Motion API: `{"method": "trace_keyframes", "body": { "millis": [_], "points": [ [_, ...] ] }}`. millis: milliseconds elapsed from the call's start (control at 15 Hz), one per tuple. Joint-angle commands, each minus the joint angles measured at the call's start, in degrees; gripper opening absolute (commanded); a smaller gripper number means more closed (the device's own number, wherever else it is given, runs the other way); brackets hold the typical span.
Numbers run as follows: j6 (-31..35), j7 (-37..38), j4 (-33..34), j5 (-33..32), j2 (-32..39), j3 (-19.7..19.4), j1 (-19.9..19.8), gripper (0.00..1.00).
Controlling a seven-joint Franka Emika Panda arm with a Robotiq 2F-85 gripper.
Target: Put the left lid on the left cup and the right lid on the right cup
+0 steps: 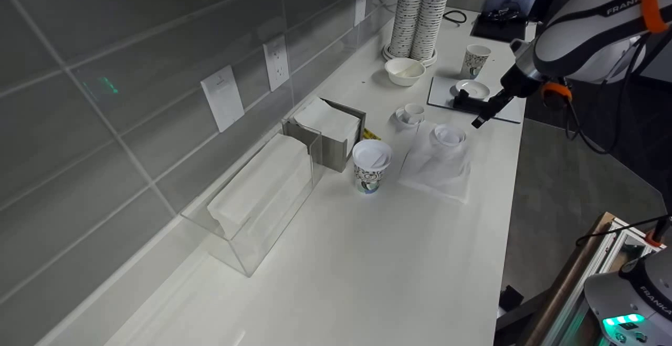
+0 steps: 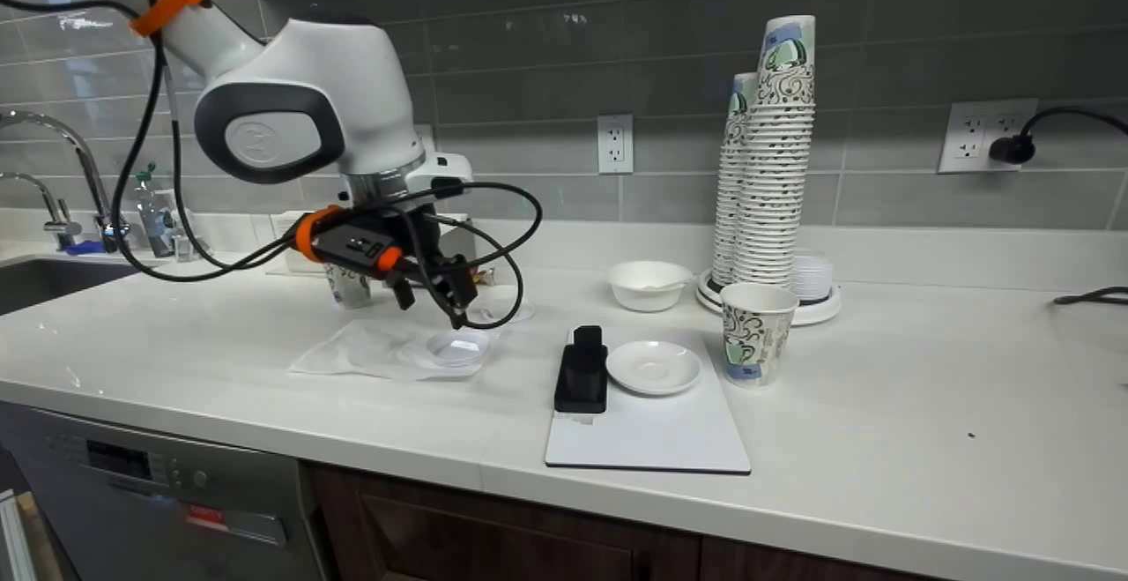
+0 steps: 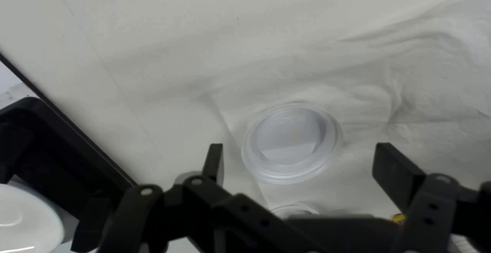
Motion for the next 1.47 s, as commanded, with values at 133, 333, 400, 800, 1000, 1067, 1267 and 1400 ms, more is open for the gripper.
{"method": "trace_keyframes", "body": {
  "millis": [133, 333, 400, 800, 1000, 1067, 1267, 1400],
  "points": [
    [5.9, 1.6, 1.4, 4.2, 7.3, 0.0, 0.5, 1.00],
    [7.1, 2.6, 2.6, 7.0, 10.2, 0.2, 0.6, 1.00],
    [7.5, 3.1, 3.1, 7.9, 11.0, 0.3, 0.6, 0.96],
    [9.1, 6.3, 6.1, 11.9, 15.3, 1.4, 1.0, 0.47],
    [9.8, 8.0, 7.1, 12.9, 16.4, 2.0, 1.1, 0.38],
    [10.0, 8.5, 7.3, 12.9, 16.7, 2.2, 1.0, 0.33],
    [10.2, 10.0, 7.4, 12.2, 16.6, 2.3, 1.2, 0.07],
    [9.4, 10.2, 7.3, 12.3, 15.3, 2.3, 1.0, 0.00]
  ]
}}
